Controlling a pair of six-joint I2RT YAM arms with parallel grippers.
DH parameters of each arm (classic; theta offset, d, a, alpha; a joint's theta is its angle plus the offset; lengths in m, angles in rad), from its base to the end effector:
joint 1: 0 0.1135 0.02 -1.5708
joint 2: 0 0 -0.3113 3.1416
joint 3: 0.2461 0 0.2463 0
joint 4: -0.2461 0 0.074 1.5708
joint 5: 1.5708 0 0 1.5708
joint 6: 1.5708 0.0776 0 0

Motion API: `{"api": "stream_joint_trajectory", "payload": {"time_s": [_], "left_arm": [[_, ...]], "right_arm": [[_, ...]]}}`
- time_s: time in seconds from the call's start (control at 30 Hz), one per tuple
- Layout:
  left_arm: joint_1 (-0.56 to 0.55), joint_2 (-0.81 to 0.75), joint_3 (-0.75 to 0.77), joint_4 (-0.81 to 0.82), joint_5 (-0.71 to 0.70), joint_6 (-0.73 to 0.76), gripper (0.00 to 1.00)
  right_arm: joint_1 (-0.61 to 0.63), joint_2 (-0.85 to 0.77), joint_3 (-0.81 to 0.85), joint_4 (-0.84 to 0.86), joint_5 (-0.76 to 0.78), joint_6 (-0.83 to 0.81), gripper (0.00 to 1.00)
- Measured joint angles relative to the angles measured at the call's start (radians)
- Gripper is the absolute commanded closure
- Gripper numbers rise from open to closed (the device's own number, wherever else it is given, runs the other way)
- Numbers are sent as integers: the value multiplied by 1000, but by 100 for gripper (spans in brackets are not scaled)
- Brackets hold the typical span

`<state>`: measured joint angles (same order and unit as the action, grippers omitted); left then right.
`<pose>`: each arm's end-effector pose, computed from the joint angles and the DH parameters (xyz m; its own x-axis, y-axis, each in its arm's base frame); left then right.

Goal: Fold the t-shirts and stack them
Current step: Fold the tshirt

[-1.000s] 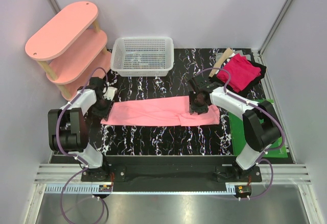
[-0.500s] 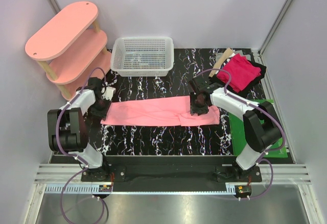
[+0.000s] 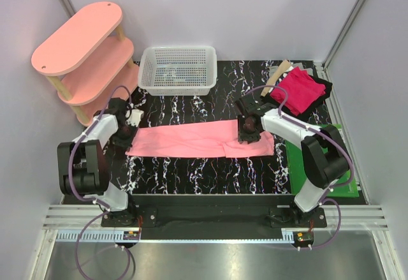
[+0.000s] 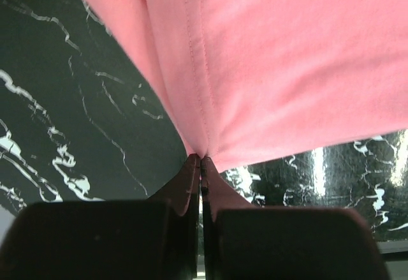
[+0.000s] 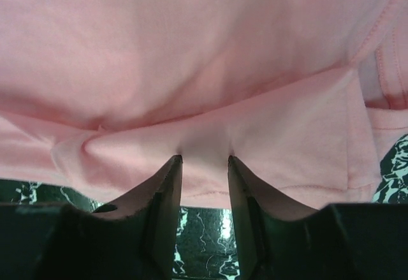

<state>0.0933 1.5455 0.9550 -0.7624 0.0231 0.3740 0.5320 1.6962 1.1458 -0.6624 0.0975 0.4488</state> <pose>0.2757 0.0240 0.1935 -0.9371 0.2792 -0.2095 0.2731 0.9602 0.0580 0.3028 0.1695 0.2069 -0.9335 -0.0484 -0.3553 -0.0781 0.9945 0.0699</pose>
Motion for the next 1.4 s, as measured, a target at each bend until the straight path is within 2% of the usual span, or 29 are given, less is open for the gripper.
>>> {"api": "stream_joint_trajectory", "payload": {"time_s": [0.27,0.7,0.93,0.97,1.03,1.13,1.17,1.23,1.4], "left_arm": [[11,-79,-34,-14,0,13,100],[34,-98,-153,16,-2,29,100],[68,-144,-216,32,-17,64,100],[73,-153,-216,33,-22,70,93],[77,-172,-215,32,-31,80,87],[80,-193,-201,16,-50,93,55],[81,-202,-176,-2,-60,99,49],[83,-214,-128,-26,-64,100,48],[82,-247,33,-86,-35,82,40]], "right_arm": [[-66,224,143,7,5,7,61],[-151,264,195,36,-65,30,62],[-153,247,172,61,-92,36,55],[-153,243,168,62,-97,38,53],[-153,235,164,60,-95,43,48],[-153,207,156,53,-71,53,35],[-153,192,153,50,-59,55,32],[-150,153,145,45,-30,56,30],[-109,26,138,35,53,34,32]]}}
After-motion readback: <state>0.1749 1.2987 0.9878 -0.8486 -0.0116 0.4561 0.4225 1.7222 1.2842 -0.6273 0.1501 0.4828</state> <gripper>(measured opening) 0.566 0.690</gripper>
